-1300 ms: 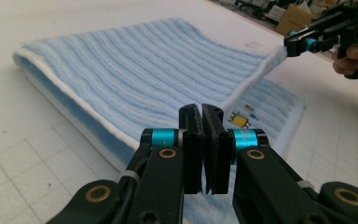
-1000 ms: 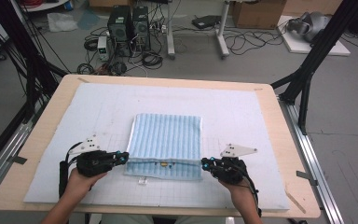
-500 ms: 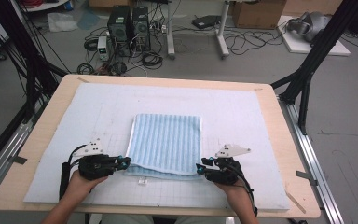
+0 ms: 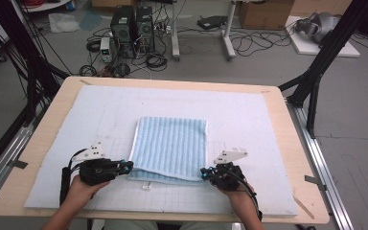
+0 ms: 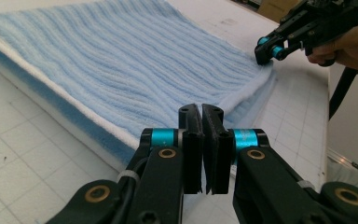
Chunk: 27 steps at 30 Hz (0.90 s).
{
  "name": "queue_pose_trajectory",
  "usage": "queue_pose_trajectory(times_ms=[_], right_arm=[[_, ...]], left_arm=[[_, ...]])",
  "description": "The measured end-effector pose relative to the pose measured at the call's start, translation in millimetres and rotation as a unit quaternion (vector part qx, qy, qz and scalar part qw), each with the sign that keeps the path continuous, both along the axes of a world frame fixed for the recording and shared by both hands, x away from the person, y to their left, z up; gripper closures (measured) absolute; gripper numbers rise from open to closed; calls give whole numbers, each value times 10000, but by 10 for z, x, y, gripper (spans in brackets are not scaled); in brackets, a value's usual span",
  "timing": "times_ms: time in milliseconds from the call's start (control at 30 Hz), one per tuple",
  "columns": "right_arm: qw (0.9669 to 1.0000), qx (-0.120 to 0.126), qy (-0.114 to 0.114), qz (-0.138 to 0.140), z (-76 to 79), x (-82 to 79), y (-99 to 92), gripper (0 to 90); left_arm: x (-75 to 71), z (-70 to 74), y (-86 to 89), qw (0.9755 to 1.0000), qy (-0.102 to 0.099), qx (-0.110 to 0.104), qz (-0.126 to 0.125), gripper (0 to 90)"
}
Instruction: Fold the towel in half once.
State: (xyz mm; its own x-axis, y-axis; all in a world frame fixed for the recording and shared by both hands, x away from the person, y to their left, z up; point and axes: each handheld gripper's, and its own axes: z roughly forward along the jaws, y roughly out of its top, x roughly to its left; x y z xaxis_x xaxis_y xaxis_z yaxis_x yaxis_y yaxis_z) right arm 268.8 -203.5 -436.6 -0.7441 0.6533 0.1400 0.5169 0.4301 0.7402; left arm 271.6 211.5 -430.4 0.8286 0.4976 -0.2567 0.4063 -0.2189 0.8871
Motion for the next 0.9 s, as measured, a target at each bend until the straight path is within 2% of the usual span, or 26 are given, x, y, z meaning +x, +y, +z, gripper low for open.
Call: queue_pose_trajectory(times_ms=[167,233,267,300,333,400,500,567,700,800,900], right_arm=[[9998,199,-25,38,106,-47,-72,892],[9998,161,40,80,93,-46,-64,891],[9998,108,146,105,68,-44,-47,891],[9995,15,263,150,36,-39,-25,891],[9994,-82,282,205,6,-35,-5,870],[9993,-98,324,168,-5,-31,16,786],[9996,94,250,79,36,-11,8,748],[9997,189,166,75,39,8,21,738],[9997,154,159,51,-16,56,73,711],[9997,38,233,78,-66,81,99,712],[9994,-82,302,148,-60,69,87,711]], left_arm=[[-50,-5,30,9999,-1,38,-163,861],[-48,-26,34,9998,70,79,-192,858],[-41,-42,36,9997,135,124,-190,840],[-37,-58,36,9996,180,137,-145,807],[-30,-67,35,9996,245,129,-87,722],[-15,-64,42,9997,211,126,47,587],[19,-36,40,9996,113,14,241,570],[57,-30,19,9993,68,14,368,575],[155,-33,-27,9982,20,75,593,592],[234,-19,-36,9971,-20,162,747,591],[321,12,-37,9953,-27,156,952,574]])
